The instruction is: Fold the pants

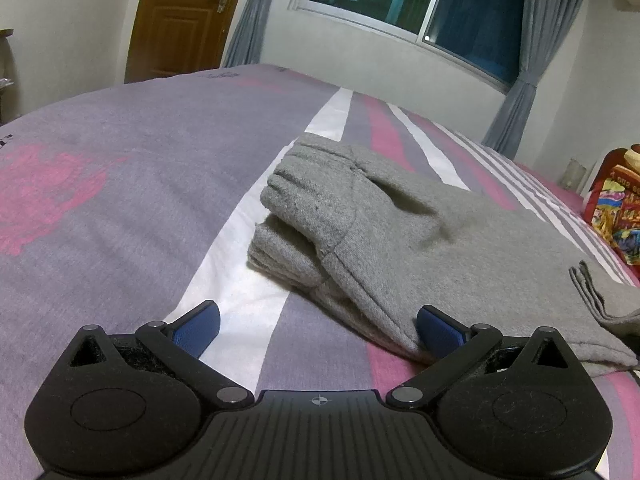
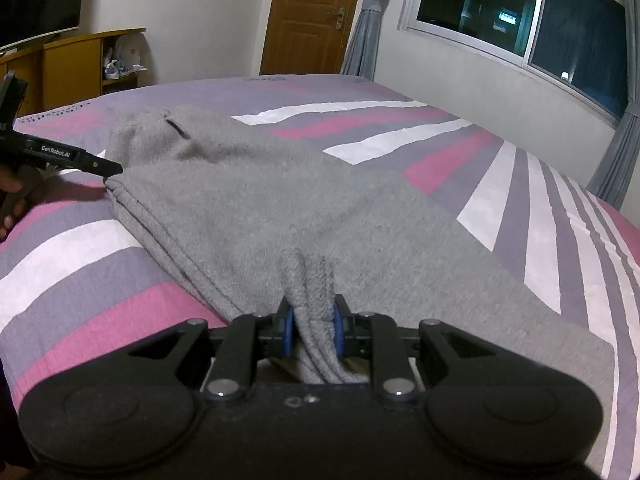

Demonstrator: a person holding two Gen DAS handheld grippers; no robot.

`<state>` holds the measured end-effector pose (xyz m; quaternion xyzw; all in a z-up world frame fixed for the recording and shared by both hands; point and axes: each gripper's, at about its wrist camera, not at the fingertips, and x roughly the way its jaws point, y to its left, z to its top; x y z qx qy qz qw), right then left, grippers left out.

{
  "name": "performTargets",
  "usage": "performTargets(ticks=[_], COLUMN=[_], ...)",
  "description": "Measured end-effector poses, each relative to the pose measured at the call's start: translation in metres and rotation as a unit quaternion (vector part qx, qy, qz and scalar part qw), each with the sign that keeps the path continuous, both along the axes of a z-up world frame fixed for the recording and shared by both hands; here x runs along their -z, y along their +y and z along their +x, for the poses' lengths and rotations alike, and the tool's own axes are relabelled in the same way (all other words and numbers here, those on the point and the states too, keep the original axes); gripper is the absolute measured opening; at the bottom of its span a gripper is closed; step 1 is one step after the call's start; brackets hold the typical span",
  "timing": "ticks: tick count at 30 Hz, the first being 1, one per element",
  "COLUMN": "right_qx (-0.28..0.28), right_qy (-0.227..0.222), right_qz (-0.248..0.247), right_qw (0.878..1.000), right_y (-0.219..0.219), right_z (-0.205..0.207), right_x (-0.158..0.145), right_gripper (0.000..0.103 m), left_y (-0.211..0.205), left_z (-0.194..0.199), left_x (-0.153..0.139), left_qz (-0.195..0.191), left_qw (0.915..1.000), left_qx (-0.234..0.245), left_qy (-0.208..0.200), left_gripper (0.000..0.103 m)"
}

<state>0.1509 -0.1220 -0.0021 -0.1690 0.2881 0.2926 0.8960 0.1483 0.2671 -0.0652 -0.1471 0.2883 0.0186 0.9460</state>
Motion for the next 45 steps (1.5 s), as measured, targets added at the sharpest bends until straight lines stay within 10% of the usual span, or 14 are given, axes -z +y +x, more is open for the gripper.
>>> performTargets(ticks=[14,19,26,29,35,45], right_qx=[-0.021,-0.038,-0.017,0.054,0.216,0.263], right_qy=[-0.001,0.001,-0.034,-0.048,-0.02,0.047], right_qz=[0.001,0.042,0.094,0.123,0.166,0.186], right_qw=[1.0,0.998,0.995,0.99,0.962,0.946], right_y=[0.003,0.006,-0.017,-0.059,-0.155,-0.193], right_z=[-0.008,-0.018,-0.05,-0.053,-0.042,-0.043], right_x=[0.007,-0.004,-0.025,-0.037,-0.038,-0.011], right_gripper=[0.022,0.052,0.036,0.034,0.039,0.04], left_y=[-0.001,-0.004,-0.021,-0.026,-0.095,-0.201], left_z=[-0.002,-0.006,-0.02,-0.031,-0.012,0.068], left_x=[0.001,-0.001,-0.013,-0.031,-0.066,-0.036], left_qz=[0.001,0.004,0.064,0.01,-0.096,-0.204], left_qw=[1.0,1.0,0.9975,0.9998,0.9906,0.952], left_qx=[0.0,-0.002,0.015,0.017,0.094,0.197], left_qy=[0.0,0.004,0.029,0.007,-0.027,0.115], left_gripper=[0.103,0.103,0.103,0.102,0.056,0.056])
